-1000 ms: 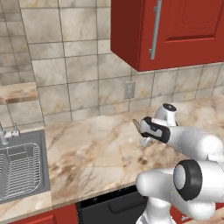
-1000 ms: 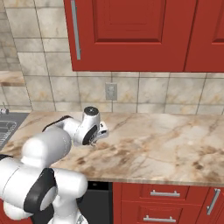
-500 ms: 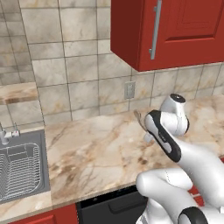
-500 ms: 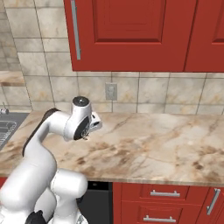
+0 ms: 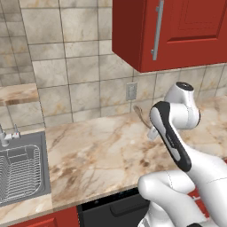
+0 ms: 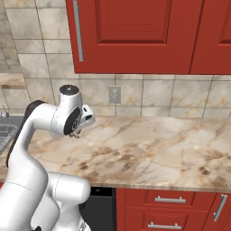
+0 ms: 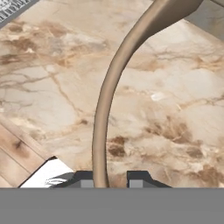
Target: Organize the utensils by type. Pick up the wooden spoons from the counter and place them in the open cabinet. Then pick up the metallic utensils from the counter and place them in the open drawer.
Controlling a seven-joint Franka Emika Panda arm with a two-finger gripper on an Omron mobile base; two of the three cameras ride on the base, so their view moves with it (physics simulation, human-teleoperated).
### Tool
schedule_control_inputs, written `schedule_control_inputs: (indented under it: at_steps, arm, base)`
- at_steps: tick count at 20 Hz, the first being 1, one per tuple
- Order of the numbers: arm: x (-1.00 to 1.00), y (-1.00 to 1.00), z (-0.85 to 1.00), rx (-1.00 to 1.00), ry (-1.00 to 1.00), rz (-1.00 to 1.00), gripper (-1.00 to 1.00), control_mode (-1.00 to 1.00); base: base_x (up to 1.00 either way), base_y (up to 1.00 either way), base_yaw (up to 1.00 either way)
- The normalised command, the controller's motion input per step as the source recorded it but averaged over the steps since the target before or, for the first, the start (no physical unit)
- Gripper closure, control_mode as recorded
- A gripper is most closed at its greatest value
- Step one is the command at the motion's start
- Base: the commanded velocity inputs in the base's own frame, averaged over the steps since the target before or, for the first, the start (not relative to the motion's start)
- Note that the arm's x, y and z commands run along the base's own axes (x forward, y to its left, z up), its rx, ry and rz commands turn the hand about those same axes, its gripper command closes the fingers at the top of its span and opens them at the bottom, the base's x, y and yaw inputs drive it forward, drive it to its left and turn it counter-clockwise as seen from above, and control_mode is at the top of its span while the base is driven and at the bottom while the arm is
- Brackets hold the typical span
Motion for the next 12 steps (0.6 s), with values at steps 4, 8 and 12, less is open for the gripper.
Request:
schedule_control_inputs:
  at_steps: [4, 8, 12]
  arm:
    - [-0.33, 0.14, 0.81, 0.0, 0.07, 0.03, 1.0, -1.0]
    - [-0.28, 0.17, 0.75, 0.0, 0.05, 0.02, 1.0, -1.0]
    - [-0.57, 0.09, 0.31, -0.03, -0.03, 0.02, 1.0, -1.0]
  base:
    - [0.0, 0.0, 0.0]
    - [0.0, 0.0, 0.0]
    - [0.0, 0.0, 0.0]
